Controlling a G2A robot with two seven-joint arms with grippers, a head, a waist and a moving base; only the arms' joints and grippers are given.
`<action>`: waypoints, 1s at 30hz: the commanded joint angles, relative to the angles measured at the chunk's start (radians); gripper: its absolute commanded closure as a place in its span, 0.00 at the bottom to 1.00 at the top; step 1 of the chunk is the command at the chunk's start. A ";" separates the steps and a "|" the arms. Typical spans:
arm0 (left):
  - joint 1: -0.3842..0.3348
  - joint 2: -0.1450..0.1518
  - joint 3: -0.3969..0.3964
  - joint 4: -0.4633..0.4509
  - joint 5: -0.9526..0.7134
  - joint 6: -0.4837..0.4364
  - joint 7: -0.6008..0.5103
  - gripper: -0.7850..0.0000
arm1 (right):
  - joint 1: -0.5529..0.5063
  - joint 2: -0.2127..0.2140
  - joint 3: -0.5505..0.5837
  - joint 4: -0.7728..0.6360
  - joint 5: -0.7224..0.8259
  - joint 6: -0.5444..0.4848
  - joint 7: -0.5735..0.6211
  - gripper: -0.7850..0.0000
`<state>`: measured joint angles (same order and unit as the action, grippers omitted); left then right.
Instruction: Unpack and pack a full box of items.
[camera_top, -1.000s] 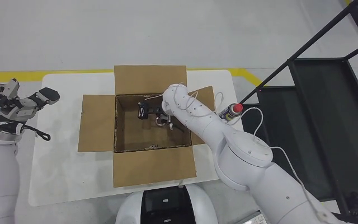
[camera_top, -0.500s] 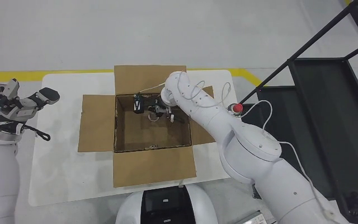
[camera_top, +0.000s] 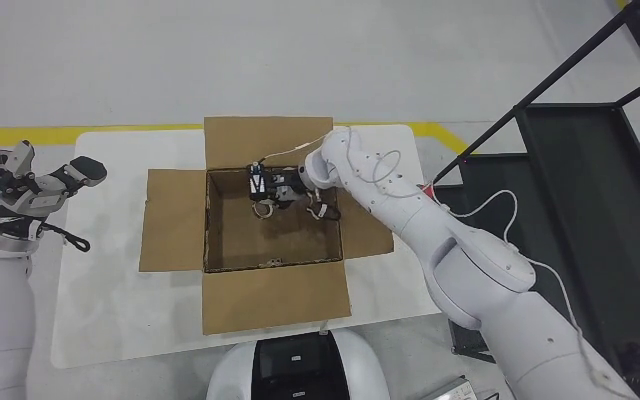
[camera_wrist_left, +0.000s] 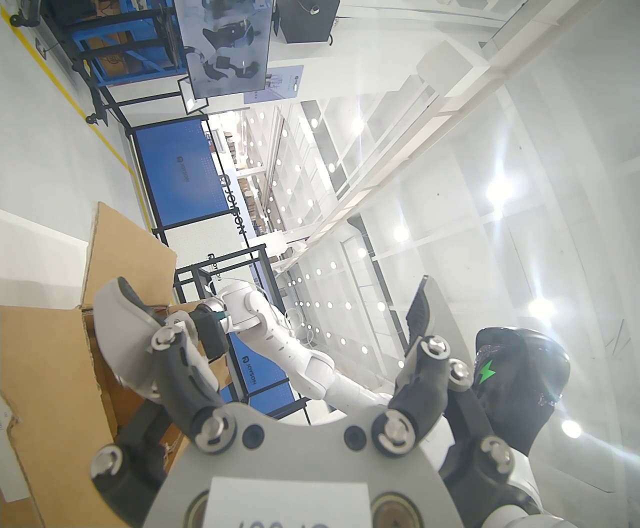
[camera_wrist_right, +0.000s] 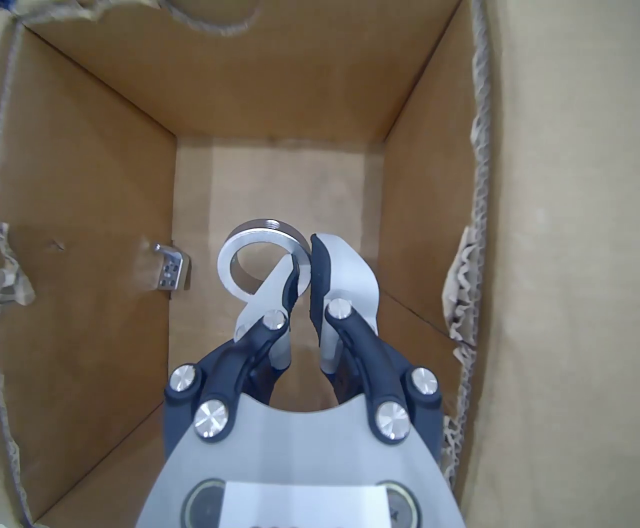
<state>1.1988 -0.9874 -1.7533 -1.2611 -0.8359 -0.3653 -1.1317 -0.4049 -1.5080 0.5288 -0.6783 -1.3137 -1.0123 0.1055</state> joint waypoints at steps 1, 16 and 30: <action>0.000 0.000 0.000 0.000 0.000 0.000 0.000 0.00 | -0.029 0.031 0.021 -0.079 0.002 0.000 0.000 1.00; 0.000 0.000 0.000 0.000 0.000 0.000 0.000 0.00 | -0.094 0.092 0.051 -0.229 0.018 0.000 0.009 1.00; 0.000 0.000 0.000 0.000 0.000 0.000 0.000 0.00 | -0.094 0.092 0.051 -0.229 0.018 0.000 0.009 1.00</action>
<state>1.1988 -0.9874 -1.7533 -1.2611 -0.8359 -0.3653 -1.1317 -0.4988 -1.4157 0.5794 -0.9068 -1.2962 -1.0123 0.1141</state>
